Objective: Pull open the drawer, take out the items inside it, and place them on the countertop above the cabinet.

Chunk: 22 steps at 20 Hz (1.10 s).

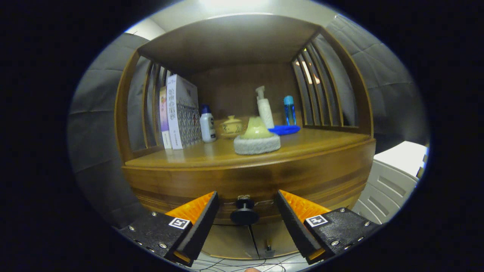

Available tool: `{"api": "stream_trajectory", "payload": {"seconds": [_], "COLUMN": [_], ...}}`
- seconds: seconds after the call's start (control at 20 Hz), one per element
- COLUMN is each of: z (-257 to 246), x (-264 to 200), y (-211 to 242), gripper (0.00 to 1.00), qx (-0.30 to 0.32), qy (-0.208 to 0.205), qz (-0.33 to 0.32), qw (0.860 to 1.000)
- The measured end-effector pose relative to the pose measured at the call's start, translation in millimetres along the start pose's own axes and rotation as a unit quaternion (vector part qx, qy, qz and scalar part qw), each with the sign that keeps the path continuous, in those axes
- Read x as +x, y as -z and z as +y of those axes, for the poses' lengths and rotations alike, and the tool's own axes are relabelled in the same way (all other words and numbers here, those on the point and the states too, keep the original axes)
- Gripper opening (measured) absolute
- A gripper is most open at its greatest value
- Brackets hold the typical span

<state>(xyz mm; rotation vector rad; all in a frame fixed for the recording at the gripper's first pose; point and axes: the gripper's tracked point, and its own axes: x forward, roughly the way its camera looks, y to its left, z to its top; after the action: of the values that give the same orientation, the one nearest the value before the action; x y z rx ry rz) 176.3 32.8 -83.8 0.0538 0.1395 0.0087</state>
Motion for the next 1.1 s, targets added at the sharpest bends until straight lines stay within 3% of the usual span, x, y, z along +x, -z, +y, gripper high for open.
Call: {"api": "stream_trajectory", "payload": {"seconds": [0.6,1.1], "z": [-13,-40], "x": [-120,-185], "y": [-69,-84], "gripper": [0.95,0.95], "qx": [-0.024,-0.023], "qy": [-0.025,-0.011], "qz": [-0.055,-0.082], "qw": [0.998,0.996]}}
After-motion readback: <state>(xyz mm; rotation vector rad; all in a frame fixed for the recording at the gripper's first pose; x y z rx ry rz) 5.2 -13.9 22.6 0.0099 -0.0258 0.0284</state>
